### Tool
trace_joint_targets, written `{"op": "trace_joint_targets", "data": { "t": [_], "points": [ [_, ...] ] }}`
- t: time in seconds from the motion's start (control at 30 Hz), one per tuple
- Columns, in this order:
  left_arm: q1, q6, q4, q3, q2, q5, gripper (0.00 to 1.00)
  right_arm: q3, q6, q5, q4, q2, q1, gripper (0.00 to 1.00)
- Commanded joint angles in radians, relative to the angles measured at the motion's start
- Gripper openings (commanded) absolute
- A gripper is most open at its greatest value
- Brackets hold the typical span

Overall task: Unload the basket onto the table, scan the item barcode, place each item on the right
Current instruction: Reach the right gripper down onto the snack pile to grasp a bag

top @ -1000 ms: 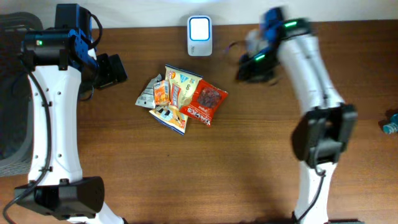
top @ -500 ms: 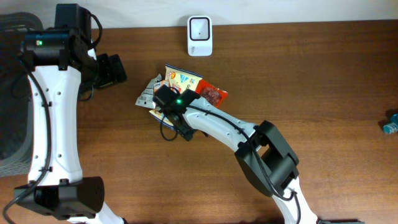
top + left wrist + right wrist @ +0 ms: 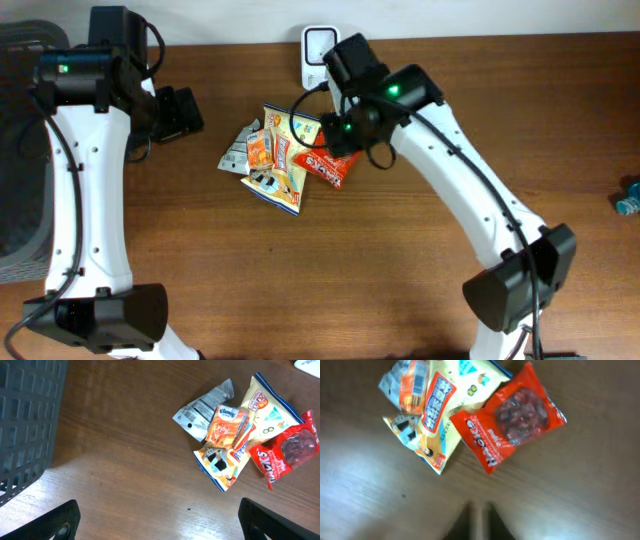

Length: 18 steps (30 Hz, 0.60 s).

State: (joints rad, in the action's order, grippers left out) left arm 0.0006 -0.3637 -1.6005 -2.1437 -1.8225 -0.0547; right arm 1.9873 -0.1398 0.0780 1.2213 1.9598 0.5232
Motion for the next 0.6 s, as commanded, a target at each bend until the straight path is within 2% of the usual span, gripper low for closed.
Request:
{"op": "trace_joint_targets", "data": {
  "t": [0.0, 0.03, 0.13, 0.2, 0.27, 0.33, 0.37, 0.4, 0.43, 0.47, 0.57],
  "points": [
    [0.003, -0.010, 0.001, -0.003, 0.007, 0.007, 0.99, -0.143, 0.208, 0.028, -0.126, 0.087, 0.037, 0.91],
    [0.003, -0.010, 0.001, -0.003, 0.007, 0.007, 0.99, -0.194, 0.208, -0.018, -0.205, 0.115, 0.048, 0.94],
    [0.003, -0.010, 0.001, -0.003, 0.007, 0.007, 0.99, -0.244, 0.215, -0.192, -0.331, 0.190, 0.080, 0.96],
    [0.003, -0.010, 0.001, -0.003, 0.007, 0.007, 0.99, -0.244, 0.214, -0.342, -0.390, 0.256, 0.099, 0.96],
    [0.003, -0.010, 0.001, -0.003, 0.007, 0.007, 0.99, -0.245, 0.214, -0.368, -0.435, 0.301, 0.098, 0.92],
    [0.003, -0.010, 0.001, -0.003, 0.007, 0.007, 0.99, -0.245, 0.214, -0.379, -0.475, 0.325, 0.098, 0.72],
    [0.003, -0.010, 0.001, -0.003, 0.007, 0.007, 0.99, -0.245, 0.213, -0.379, -0.487, 0.332, 0.098, 0.67],
    [0.003, -0.010, 0.001, -0.003, 0.007, 0.007, 0.99, -0.245, 0.202, -0.380, -0.497, 0.336, 0.099, 0.37],
    [0.003, -0.010, 0.001, -0.003, 0.007, 0.007, 0.99, -0.245, 0.154, -0.379, -0.496, 0.336, 0.098, 0.18],
    [0.003, -0.010, 0.001, -0.003, 0.007, 0.007, 0.99, -0.241, 0.099, -0.378, -0.492, 0.332, 0.098, 0.04],
    [0.003, -0.010, 0.001, -0.003, 0.007, 0.007, 0.99, -0.174, 0.021, -0.378, -0.423, 0.290, 0.098, 0.04]
  ]
}}
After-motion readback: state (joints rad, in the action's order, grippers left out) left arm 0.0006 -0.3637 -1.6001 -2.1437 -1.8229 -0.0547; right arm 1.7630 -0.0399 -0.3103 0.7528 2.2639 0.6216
